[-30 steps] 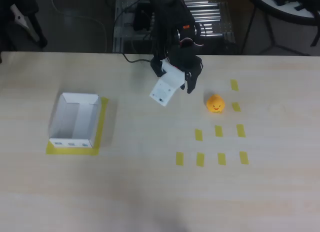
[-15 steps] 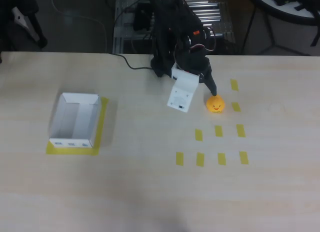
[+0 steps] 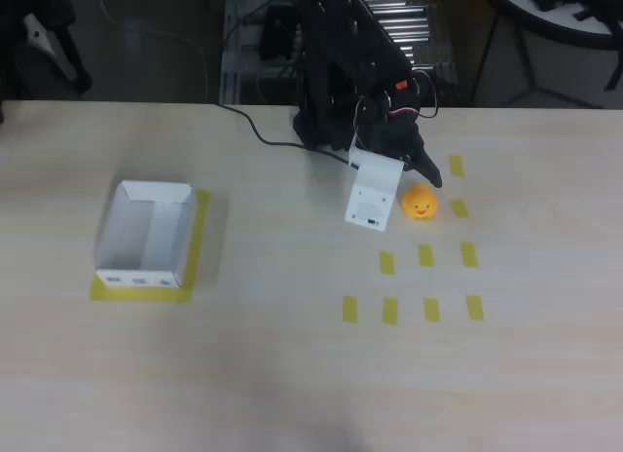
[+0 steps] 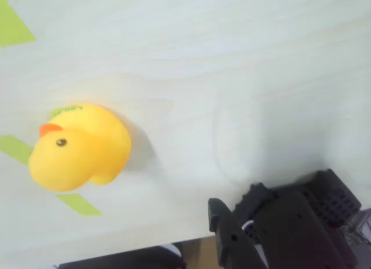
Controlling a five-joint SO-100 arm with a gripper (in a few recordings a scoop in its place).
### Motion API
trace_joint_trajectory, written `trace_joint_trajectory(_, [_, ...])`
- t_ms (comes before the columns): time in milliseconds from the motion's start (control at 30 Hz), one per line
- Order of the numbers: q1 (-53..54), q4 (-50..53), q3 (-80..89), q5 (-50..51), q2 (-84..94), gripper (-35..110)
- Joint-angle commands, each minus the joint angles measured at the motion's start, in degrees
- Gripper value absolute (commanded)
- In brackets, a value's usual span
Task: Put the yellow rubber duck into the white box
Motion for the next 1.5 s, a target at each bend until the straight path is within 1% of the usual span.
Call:
trace_joint_trajectory(0, [-1.8, -1.8, -6.1, 0.7, -1.8, 55])
trace_joint_trajectory(433, [-8.4, -8.9, -3.9, 6.8, -8.2, 55])
trace_joint_trajectory(1000, [-11.9, -15.6, -2.0, 11.2, -13.4, 55])
trace_joint_trajectory(1467, [-12.0, -19.2, 1.8, 11.8, -15.1, 55])
